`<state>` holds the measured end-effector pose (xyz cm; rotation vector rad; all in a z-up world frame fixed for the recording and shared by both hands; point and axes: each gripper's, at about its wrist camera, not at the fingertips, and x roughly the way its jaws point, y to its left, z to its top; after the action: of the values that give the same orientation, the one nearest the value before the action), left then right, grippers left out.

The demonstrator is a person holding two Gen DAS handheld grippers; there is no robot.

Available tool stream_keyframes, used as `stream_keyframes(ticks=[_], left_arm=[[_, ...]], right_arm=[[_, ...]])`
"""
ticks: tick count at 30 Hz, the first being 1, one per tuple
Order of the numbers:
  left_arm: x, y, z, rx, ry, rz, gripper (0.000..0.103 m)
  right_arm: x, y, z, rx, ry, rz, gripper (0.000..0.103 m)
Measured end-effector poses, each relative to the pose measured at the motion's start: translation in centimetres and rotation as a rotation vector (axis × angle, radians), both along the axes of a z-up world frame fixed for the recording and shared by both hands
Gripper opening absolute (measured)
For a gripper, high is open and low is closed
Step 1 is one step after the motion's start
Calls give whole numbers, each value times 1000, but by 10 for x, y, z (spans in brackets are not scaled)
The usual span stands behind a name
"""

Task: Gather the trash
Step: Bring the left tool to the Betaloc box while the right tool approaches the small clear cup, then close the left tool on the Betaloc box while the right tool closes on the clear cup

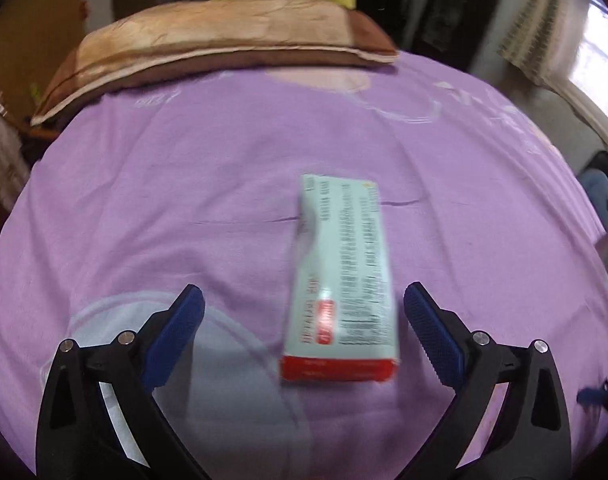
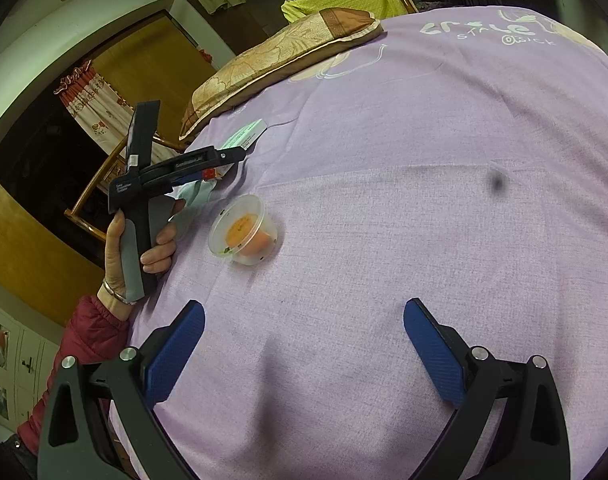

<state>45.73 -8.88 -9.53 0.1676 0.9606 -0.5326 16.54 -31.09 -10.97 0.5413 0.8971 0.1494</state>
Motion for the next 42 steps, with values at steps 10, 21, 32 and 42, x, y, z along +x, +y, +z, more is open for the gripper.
stream_keyframes(ticks=[10, 21, 32, 42], left_arm=[[-4, -13, -7, 112, -41, -15, 98], [-5, -12, -7, 111, -42, -17, 98], [-6, -12, -7, 111, -42, -18, 98], [-6, -11, -7, 111, -43, -17, 98]], right_arm=[[14, 43, 12, -224, -10, 75, 98], [76, 106, 21, -392, -53, 165, 98], [77, 44, 13, -558, -15, -114, 89], [83, 46, 1, -503, 24, -58, 89]])
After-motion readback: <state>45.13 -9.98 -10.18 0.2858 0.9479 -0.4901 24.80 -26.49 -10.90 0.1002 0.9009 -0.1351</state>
